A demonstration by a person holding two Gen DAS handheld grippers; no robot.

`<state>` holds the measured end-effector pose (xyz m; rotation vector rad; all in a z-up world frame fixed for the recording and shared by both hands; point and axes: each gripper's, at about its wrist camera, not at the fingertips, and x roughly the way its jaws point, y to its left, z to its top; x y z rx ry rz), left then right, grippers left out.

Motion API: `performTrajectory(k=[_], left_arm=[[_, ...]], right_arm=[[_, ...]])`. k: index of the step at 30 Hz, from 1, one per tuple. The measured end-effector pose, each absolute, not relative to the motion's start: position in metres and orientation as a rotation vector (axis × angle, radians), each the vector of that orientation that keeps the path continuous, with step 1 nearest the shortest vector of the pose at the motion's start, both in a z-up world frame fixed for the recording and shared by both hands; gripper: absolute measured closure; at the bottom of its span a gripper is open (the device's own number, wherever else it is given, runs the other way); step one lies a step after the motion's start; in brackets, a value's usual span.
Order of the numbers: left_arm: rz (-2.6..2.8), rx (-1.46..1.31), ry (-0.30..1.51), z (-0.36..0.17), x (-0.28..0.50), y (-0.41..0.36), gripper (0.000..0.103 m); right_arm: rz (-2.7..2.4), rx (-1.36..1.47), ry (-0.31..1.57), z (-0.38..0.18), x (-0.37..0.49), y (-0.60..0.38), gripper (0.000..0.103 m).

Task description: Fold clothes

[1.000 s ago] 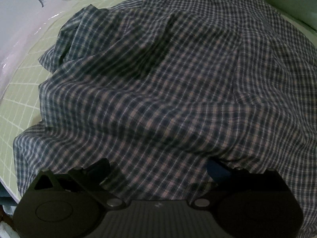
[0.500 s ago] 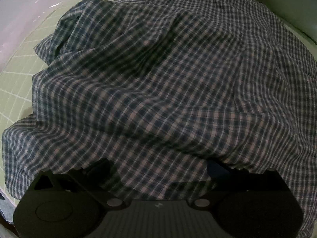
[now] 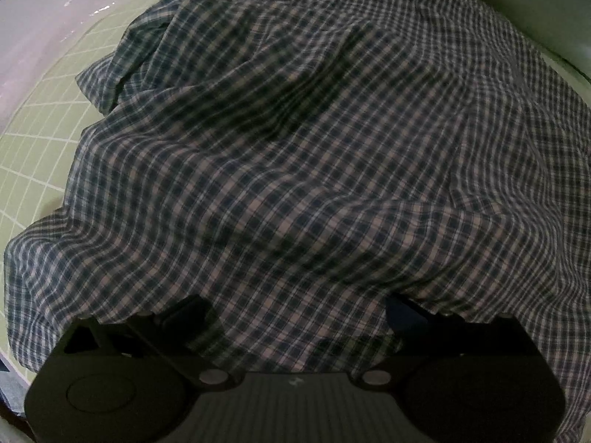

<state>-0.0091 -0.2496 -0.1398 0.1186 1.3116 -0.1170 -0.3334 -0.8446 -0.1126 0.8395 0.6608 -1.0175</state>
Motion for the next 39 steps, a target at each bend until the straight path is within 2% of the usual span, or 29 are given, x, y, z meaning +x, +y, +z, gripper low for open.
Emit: performTrajectory(k=[1,2,5,9,13,19,25,26,30,39], left_arm=[[-0.116,0.12,1.313,-0.142,-0.008,-0.256,0.0],[-0.112,0.12,1.314,-0.14,-0.013,-0.264,0.0],[-0.113,0.118,1.316,-0.136,-0.016,-0.266,0.0],[-0.106,0.105,1.313,-0.135,-0.015,-0.272,0.0],[-0.104,0.102,1.295,-0.134,-0.023,-0.272,0.0],[-0.114,0.108,1.276,-0.134,-0.028,-0.274,0.0],[-0.102,0.171,1.215,-0.124,-0.046,-0.264,0.0],[-0.104,0.175,1.197,-0.121,-0.047,-0.258,0.0],[-0.075,0.125,1.15,-0.103,-0.055,-0.223,0.0],[-0.012,0.054,1.1,-0.081,-0.046,-0.133,0.0]], right_arm=[[-1.027,0.828,0.653,-0.112,-0.332,-0.843,0.052],[-1.035,0.812,0.651,-0.112,-0.329,-0.843,0.046],[-1.065,0.776,0.684,-0.114,-0.322,-0.852,0.036],[-1.056,0.694,0.734,-0.121,-0.315,-0.853,0.031],[-1.035,0.497,0.819,-0.127,-0.304,-0.842,0.028],[-1.143,0.492,0.811,-0.129,-0.32,-0.856,0.027],[-1.127,0.474,0.899,-0.124,-0.316,-0.865,0.026],[-1.116,0.458,0.905,-0.122,-0.313,-0.858,0.023],[-1.033,0.417,0.869,-0.112,-0.3,-0.812,0.001],[-0.647,0.359,0.739,-0.083,-0.223,-0.657,0.0]])
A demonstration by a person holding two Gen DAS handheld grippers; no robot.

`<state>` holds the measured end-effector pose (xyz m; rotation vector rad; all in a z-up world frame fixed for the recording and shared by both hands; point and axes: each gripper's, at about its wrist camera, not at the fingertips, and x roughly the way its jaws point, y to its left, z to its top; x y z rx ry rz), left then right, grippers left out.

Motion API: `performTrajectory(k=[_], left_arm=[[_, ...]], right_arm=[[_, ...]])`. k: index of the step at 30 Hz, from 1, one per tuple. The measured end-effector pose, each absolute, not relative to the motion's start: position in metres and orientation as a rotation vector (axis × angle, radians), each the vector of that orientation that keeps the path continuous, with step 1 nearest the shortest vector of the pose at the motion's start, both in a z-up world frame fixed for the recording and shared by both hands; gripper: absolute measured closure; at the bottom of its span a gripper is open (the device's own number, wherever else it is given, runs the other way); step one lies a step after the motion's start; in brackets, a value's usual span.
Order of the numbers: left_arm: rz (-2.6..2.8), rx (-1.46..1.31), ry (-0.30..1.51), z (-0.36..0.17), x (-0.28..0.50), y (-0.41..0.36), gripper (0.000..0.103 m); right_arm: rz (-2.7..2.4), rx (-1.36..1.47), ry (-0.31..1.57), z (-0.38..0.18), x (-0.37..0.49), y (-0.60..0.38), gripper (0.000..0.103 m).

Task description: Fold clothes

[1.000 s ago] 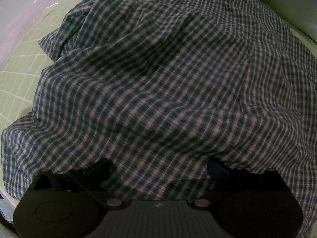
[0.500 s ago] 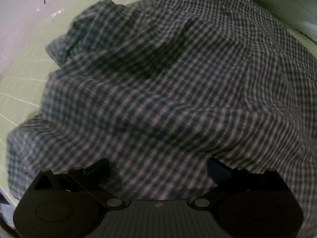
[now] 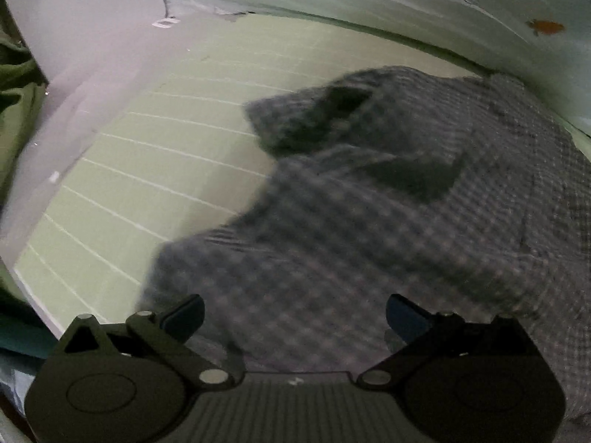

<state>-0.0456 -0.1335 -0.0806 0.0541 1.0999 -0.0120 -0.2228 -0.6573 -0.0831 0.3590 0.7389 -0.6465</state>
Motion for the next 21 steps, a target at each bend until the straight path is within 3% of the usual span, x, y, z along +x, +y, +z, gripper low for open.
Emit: performTrajectory(k=[9,21], left_arm=[[-0.022,-0.104,1.059,-0.075,0.007,-0.053,0.001],[-0.197,-0.222,1.059,-0.09,0.112,-0.046,0.007]], right_arm=[[-0.542,0.335,0.787,-0.078,-0.174,-0.541,0.0],[-0.694,0.377,0.871,-0.088,-0.169,-0.5,0.0]])
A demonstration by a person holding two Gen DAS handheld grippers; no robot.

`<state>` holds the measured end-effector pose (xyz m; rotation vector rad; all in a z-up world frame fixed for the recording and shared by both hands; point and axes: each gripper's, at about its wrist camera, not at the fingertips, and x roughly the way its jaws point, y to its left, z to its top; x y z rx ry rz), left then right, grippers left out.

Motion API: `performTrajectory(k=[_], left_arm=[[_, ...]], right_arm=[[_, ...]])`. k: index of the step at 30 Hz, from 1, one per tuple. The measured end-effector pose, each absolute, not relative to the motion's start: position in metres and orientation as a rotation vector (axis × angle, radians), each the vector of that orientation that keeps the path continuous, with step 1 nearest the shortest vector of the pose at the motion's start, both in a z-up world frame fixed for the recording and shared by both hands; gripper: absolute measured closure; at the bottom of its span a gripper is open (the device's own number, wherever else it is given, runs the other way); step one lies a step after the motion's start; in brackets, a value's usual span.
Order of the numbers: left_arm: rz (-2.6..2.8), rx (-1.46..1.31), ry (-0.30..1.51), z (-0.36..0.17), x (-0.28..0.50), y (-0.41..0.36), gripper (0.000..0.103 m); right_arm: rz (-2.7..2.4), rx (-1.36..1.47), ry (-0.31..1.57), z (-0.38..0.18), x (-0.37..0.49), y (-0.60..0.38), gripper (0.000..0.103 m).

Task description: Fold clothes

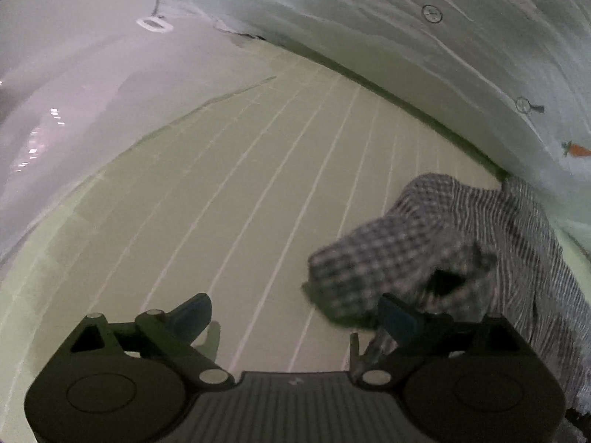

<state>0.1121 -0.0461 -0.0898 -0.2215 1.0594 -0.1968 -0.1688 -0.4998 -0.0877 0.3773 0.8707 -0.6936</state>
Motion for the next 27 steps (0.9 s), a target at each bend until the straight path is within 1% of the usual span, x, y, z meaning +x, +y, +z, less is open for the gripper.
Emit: performTrajectory(k=[2,3,4,5,7,8,9,10,11,12,13,15,20,22,24,27], left_arm=[[-0.215,-0.278,1.082,-0.098,0.126,-0.048,0.007],[-0.222,-0.309,1.093,-0.102,0.133,-0.049,0.01],[-0.232,-0.334,1.097,-0.106,0.138,-0.052,0.019],[-0.244,-0.355,1.103,-0.109,0.142,-0.055,0.024],[-0.272,-0.375,1.121,-0.113,0.15,-0.065,0.048],[-0.28,-0.369,1.127,-0.114,0.152,-0.071,0.053],[-0.29,-0.359,1.13,-0.114,0.153,-0.077,0.063],[-0.304,-0.335,1.127,-0.112,0.152,-0.085,0.08],[-0.319,-0.316,1.121,-0.111,0.151,-0.092,0.088],[-0.339,-0.31,1.111,-0.108,0.149,-0.098,0.095],[-0.36,-0.305,1.101,-0.105,0.146,-0.105,0.097],[-0.406,-0.297,1.07,-0.095,0.139,-0.119,0.098],[-0.582,-0.223,1.019,-0.067,0.114,-0.172,0.098],[-0.642,-0.177,1.044,-0.071,0.103,-0.196,0.098],[-0.686,-0.084,1.092,-0.086,0.09,-0.22,0.097],[-0.703,0.054,1.147,-0.113,0.076,-0.24,0.093]], right_arm=[[-0.709,0.39,0.861,-0.088,-0.164,-0.503,0.0],[-0.709,0.4,0.86,-0.089,-0.161,-0.506,0.0],[-0.708,0.411,0.86,-0.089,-0.158,-0.508,0.0],[-0.708,0.421,0.859,-0.089,-0.154,-0.51,0.0],[-0.705,0.434,0.86,-0.09,-0.147,-0.515,0.0],[-0.698,0.43,0.863,-0.09,-0.145,-0.516,0.0],[-0.69,0.425,0.865,-0.089,-0.143,-0.516,0.0],[-0.682,0.416,0.866,-0.088,-0.142,-0.516,0.0],[-0.675,0.406,0.866,-0.088,-0.143,-0.515,0.0],[-0.668,0.395,0.867,-0.088,-0.143,-0.514,0.0],[-0.67,0.398,0.866,-0.088,-0.144,-0.514,0.0],[-0.683,0.425,0.862,-0.092,-0.148,-0.517,0.0],[-0.703,0.471,0.854,-0.099,-0.154,-0.525,0.0],[-0.695,0.474,0.857,-0.102,-0.155,-0.525,0.0],[-0.682,0.478,0.866,-0.106,-0.155,-0.523,0.0],[-0.661,0.484,0.888,-0.114,-0.153,-0.52,0.0]])
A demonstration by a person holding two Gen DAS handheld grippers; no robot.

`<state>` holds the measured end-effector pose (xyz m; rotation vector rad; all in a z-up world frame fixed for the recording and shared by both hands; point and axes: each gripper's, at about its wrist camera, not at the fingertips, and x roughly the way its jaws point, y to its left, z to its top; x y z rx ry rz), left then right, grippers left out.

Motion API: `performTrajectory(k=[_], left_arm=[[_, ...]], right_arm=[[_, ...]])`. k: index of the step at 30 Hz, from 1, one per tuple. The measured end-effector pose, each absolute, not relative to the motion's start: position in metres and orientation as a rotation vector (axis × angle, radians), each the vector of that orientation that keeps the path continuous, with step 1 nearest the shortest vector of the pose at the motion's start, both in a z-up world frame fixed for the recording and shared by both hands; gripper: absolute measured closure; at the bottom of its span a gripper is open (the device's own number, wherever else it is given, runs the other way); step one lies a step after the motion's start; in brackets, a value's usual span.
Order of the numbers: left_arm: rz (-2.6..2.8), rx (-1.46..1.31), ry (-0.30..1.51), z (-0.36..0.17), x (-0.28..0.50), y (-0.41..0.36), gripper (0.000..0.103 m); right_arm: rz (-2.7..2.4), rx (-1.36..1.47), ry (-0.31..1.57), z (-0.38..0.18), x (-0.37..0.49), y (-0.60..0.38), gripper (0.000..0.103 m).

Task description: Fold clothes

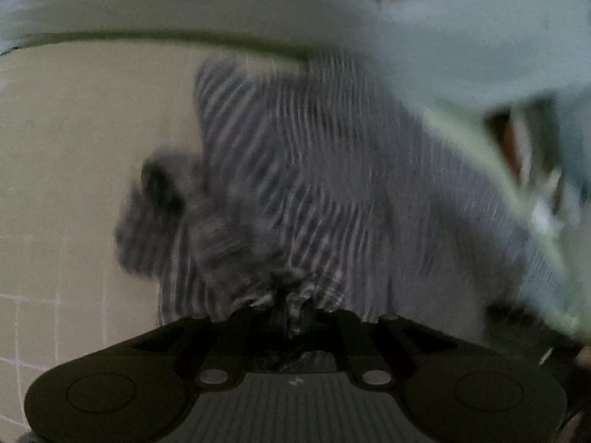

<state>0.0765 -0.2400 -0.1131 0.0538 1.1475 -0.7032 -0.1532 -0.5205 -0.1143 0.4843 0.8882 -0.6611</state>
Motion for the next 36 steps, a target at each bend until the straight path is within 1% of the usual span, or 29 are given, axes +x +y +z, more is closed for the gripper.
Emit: performTrajectory(k=[3,5,7,10,13,17,18,22,27,28,29,30,32,36], left_arm=[[-0.707,0.012,1.146,-0.111,0.076,-0.23,0.092],[-0.702,-0.039,1.13,-0.101,0.081,-0.219,0.085],[-0.696,-0.078,1.089,-0.086,0.082,-0.206,0.073],[-0.657,-0.153,1.023,-0.063,0.088,-0.179,0.062],[-0.573,-0.255,0.997,-0.051,0.096,-0.147,0.061],[-0.45,-0.379,1.042,-0.062,0.119,-0.116,0.061],[-0.435,-0.378,1.054,-0.066,0.125,-0.117,0.063],[-0.452,-0.391,1.096,-0.08,0.143,-0.133,0.062],[-0.475,-0.315,1.163,-0.103,0.165,-0.167,0.063],[-0.478,-0.301,1.173,-0.107,0.167,-0.172,0.071],[-0.479,-0.289,1.181,-0.111,0.169,-0.176,0.081],[-0.476,-0.291,1.18,-0.112,0.171,-0.177,0.102],[-0.455,-0.329,1.129,-0.106,0.172,-0.167,0.101],[-0.384,-0.309,0.926,-0.063,0.172,-0.134,0.102]], right_arm=[[-0.652,0.478,0.897,-0.118,-0.153,-0.518,0.0],[-0.652,0.46,0.899,-0.12,-0.153,-0.516,0.0],[-0.655,0.435,0.904,-0.122,-0.153,-0.512,0.0],[-0.657,0.369,0.93,-0.124,-0.147,-0.505,0.0],[-0.663,0.366,0.915,-0.124,-0.147,-0.503,0.0],[-0.678,0.363,0.896,-0.124,-0.148,-0.502,0.0],[-0.682,0.364,0.893,-0.124,-0.147,-0.502,0.0],[-0.688,0.362,0.885,-0.126,-0.145,-0.501,0.0],[-0.686,0.36,0.88,-0.127,-0.144,-0.502,0.0],[-0.686,0.359,0.879,-0.127,-0.144,-0.502,0.0],[-0.686,0.359,0.878,-0.127,-0.144,-0.502,0.0],[-0.685,0.358,0.877,-0.128,-0.144,-0.503,0.0],[-0.684,0.358,0.876,-0.128,-0.145,-0.502,0.0],[-0.686,0.357,0.873,-0.128,-0.146,-0.501,0.0]])
